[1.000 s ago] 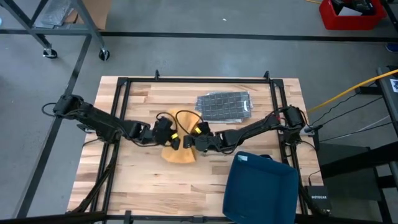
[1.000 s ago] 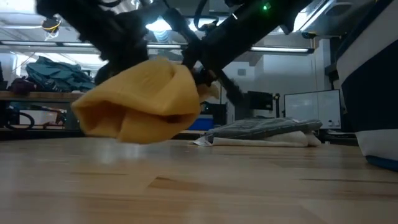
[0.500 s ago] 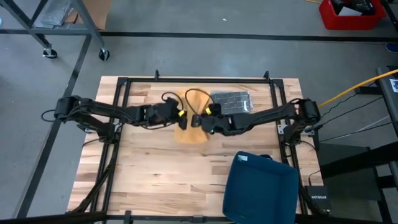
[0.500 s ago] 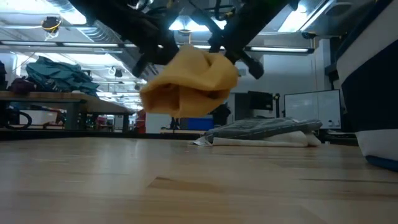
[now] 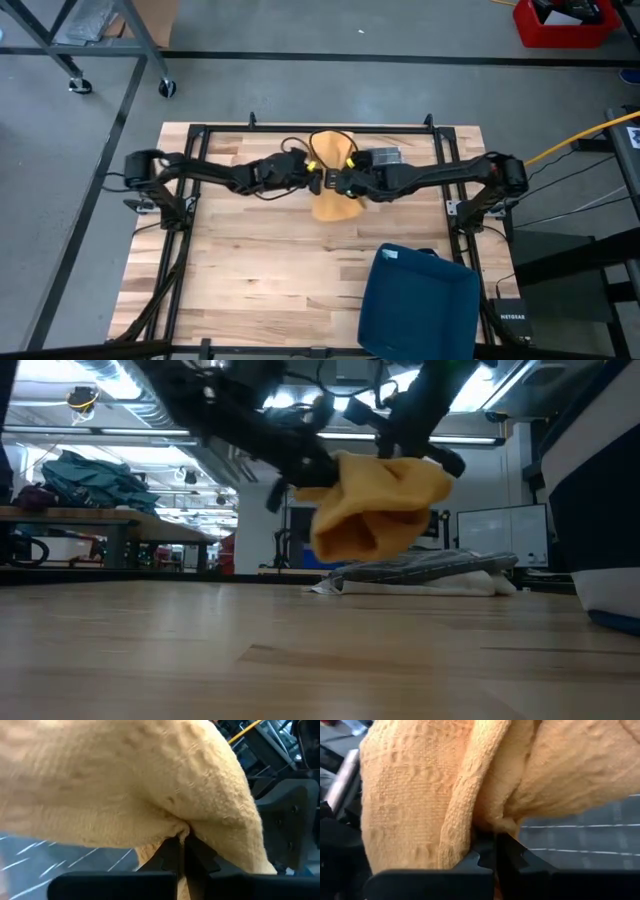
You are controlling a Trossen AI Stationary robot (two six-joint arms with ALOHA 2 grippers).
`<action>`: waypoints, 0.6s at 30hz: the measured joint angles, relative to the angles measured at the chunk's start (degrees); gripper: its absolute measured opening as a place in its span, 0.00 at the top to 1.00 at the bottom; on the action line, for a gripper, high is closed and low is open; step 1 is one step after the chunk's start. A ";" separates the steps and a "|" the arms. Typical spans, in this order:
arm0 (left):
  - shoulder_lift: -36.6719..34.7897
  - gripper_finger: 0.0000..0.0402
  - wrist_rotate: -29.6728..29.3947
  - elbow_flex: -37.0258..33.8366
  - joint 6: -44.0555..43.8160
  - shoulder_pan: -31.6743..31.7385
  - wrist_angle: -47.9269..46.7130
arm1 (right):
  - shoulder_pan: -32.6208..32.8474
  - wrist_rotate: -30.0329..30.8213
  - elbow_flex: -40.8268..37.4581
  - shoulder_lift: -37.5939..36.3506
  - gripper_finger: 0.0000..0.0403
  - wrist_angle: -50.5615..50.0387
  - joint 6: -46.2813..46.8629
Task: Fold towel
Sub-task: Stack the yellow kitchen towel onto the gray kitchen towel
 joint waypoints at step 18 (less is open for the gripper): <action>10.85 0.99 5.52 12.00 5.68 5.28 -8.87 | -9.13 -5.89 -2.13 -2.13 0.99 -13.68 -1.46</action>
